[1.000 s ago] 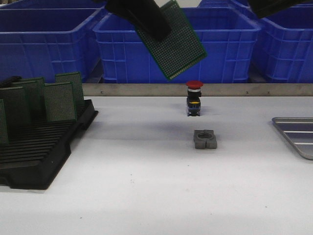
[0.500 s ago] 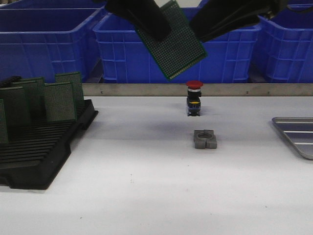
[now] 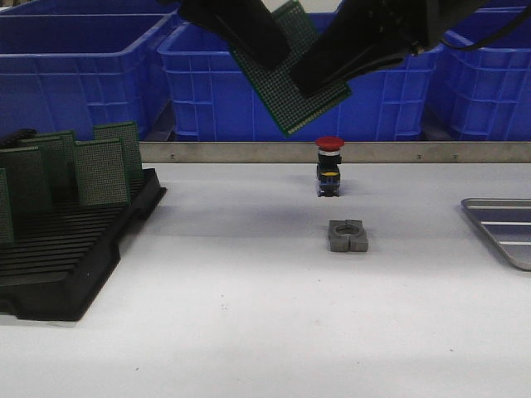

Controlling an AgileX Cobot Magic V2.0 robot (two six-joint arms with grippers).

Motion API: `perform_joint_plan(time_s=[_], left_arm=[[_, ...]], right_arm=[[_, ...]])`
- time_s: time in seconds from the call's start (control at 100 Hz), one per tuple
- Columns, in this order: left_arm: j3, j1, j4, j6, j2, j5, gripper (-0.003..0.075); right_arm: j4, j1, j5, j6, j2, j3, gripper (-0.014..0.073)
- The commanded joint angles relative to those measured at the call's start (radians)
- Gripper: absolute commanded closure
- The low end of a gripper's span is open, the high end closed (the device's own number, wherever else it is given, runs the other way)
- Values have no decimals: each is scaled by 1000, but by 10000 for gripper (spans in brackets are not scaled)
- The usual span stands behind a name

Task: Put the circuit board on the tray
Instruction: 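Bring the right gripper to the held board and grasp its edge, then release the left gripper and carry the board toward the steel tray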

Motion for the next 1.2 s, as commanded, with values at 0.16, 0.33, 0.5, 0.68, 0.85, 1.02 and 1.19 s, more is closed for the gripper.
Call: perform_joint_plan(time_s=[0.16,0.33,0.5,0.68,0.85,1.02,1.19], left_arm=[[-29,-9,-69,-8,-53,50,738],[-29,-9,-69,-8,-53,50,601],[-29,-9,-69,-8,-53,50,266],[-29,-9,-69,-8,-53,50,183],[-29,-9,-69,-8,-53,50,183],[-29,-9,-69,-8,-53,50,184],[-29,-9,-69,-8,-53,50,184]], right_arm=[[64,0,4,-14,-39,-32,659],[64,0,2,-14,-39,-32,659],[64,0,-6,-14,-39,-32,659],[46,-21,-8,5,-39,-42,659],[-34,-99,68,118,-40,-96,659],[-124,-220,185,234,-40,-152,659],[-143,-367,171,360,-26,-153,659]])
